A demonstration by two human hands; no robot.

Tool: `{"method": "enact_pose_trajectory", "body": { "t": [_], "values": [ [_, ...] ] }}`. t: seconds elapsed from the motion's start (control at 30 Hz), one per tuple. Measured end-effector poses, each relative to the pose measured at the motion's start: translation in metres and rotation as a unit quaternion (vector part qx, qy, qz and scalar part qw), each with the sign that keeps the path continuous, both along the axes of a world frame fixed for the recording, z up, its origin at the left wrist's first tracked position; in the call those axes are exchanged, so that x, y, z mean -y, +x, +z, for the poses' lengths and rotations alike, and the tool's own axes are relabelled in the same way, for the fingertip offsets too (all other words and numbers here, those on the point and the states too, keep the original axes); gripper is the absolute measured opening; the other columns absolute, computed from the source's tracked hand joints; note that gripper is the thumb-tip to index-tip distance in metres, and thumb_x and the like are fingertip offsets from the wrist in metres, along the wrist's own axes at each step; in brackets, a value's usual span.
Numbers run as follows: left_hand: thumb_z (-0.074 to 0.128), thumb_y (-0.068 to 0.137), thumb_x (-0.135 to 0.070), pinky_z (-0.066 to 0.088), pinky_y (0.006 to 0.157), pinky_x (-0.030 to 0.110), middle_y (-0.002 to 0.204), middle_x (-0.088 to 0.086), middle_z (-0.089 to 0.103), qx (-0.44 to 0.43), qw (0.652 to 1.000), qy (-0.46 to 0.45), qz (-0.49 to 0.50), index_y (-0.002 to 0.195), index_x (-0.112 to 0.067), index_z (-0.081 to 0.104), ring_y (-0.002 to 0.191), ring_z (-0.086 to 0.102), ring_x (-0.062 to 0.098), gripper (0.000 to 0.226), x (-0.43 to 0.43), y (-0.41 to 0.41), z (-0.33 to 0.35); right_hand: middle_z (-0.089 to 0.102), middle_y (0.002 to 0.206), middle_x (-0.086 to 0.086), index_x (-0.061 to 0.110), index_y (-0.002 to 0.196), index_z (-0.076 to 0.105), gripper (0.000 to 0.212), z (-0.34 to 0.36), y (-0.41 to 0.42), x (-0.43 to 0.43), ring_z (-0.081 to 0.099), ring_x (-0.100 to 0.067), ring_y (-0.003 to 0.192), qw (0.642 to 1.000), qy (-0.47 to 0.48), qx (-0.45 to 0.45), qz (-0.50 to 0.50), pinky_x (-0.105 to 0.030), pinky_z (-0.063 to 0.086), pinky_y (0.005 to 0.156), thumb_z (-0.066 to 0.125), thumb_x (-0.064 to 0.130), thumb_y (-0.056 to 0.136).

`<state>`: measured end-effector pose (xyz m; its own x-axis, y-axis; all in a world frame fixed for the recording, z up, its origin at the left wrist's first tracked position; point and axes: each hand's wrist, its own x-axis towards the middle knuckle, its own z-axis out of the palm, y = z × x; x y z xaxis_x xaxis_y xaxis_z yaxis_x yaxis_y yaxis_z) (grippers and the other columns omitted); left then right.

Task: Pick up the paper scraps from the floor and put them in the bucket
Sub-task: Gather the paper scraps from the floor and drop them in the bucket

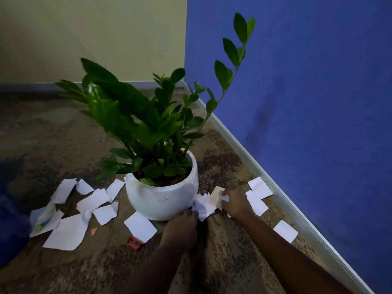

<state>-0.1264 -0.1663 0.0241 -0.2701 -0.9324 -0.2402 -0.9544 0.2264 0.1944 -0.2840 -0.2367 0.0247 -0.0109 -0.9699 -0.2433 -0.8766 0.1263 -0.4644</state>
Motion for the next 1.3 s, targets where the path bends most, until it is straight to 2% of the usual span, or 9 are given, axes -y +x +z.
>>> {"method": "enact_pose_trajectory", "body": {
  "t": [0.17,0.3,0.47,0.6,0.8,0.93,1.1,1.23,1.3],
  "values": [
    [0.037,0.099,-0.022,0.036,0.111,0.035,0.158,0.014,0.013,-0.059,0.997,0.029,0.045,0.151,-0.019,0.010,0.142,0.032,0.029,0.059,0.019,-0.029,-0.014,0.016,0.155,-0.011,0.026,0.146,0.025,0.080,-0.005,0.008,0.022,0.016,-0.036,0.143,0.997,0.063,-0.047,0.009,-0.053,0.024,0.113,0.067,0.045,0.080],
    [0.035,0.100,-0.028,0.018,0.121,0.036,0.160,0.019,-0.003,-0.061,0.995,0.052,0.052,0.152,-0.013,-0.004,0.149,0.007,0.030,0.067,0.041,-0.042,-0.021,0.003,0.157,-0.015,0.032,0.147,0.016,0.079,-0.012,0.018,0.035,0.005,-0.041,0.144,0.993,0.114,-0.034,-0.013,-0.057,0.021,0.115,0.061,0.046,0.084],
    [0.036,0.100,-0.031,0.010,0.123,0.037,0.161,0.015,0.000,-0.096,0.989,0.084,0.079,0.152,-0.011,-0.003,0.150,0.002,0.027,0.068,0.060,-0.046,-0.031,0.019,0.150,-0.017,0.025,0.134,0.041,0.058,-0.017,0.017,0.035,0.017,-0.040,0.139,0.993,0.092,-0.068,-0.004,-0.054,0.027,0.111,0.060,0.047,0.083],
    [0.030,0.102,-0.030,0.011,0.122,0.035,0.159,0.021,0.003,-0.007,0.996,0.039,0.078,0.152,-0.009,-0.003,0.149,0.006,0.031,0.063,0.057,-0.048,-0.040,0.034,0.142,-0.015,0.023,0.112,0.051,0.045,-0.020,0.009,0.030,0.024,-0.037,0.135,0.995,0.087,-0.035,0.030,-0.043,0.032,0.106,0.073,0.033,0.074],
    [0.034,0.100,-0.026,0.029,0.114,0.035,0.153,0.023,0.020,0.040,0.997,0.007,0.066,0.149,-0.006,0.014,0.141,0.027,0.033,0.056,0.041,-0.048,-0.030,0.048,0.134,-0.017,0.008,0.126,0.048,0.062,-0.024,0.009,0.015,0.052,-0.027,0.115,0.989,0.039,0.140,-0.037,-0.030,0.045,0.085,0.077,0.008,0.071],
    [0.051,0.093,-0.035,0.038,0.106,0.033,0.147,0.017,0.031,0.023,0.996,0.010,0.084,0.147,-0.008,0.018,0.134,0.039,0.028,0.069,0.028,-0.047,-0.022,0.054,0.133,-0.016,0.004,0.135,0.042,0.075,-0.027,0.013,0.003,0.056,-0.030,0.117,0.978,0.051,0.183,-0.090,-0.040,0.048,0.093,0.077,0.000,0.069],
    [0.056,0.090,-0.032,0.043,0.101,0.031,0.140,0.009,0.042,0.018,0.992,-0.003,0.125,0.138,-0.011,0.030,0.128,0.047,0.023,0.058,0.013,-0.040,-0.018,0.067,0.106,-0.021,-0.006,0.113,0.061,0.043,-0.018,0.007,-0.007,0.063,-0.031,0.091,0.972,0.094,0.198,-0.090,-0.048,0.053,0.083,0.075,0.001,0.073],
    [0.046,0.097,-0.024,0.042,0.103,0.028,0.140,0.007,0.045,-0.036,0.989,-0.031,0.139,0.137,-0.013,0.033,0.127,0.048,0.020,0.044,0.005,-0.034,-0.020,0.062,0.098,-0.016,-0.002,0.110,0.058,0.040,-0.009,-0.002,-0.018,0.063,-0.032,0.098,0.972,0.054,0.202,-0.111,-0.038,0.050,0.075,0.076,0.007,0.075],
    [0.042,0.098,-0.022,0.039,0.105,0.026,0.138,0.006,0.048,-0.108,0.979,-0.018,0.170,0.137,-0.013,0.037,0.128,0.048,0.019,0.041,0.002,-0.031,-0.023,0.058,0.091,-0.011,0.001,0.094,0.063,0.023,-0.003,-0.012,-0.020,0.060,-0.024,0.083,0.970,0.022,0.214,-0.112,-0.028,0.042,0.063,0.075,0.012,0.077]
  ]
}}
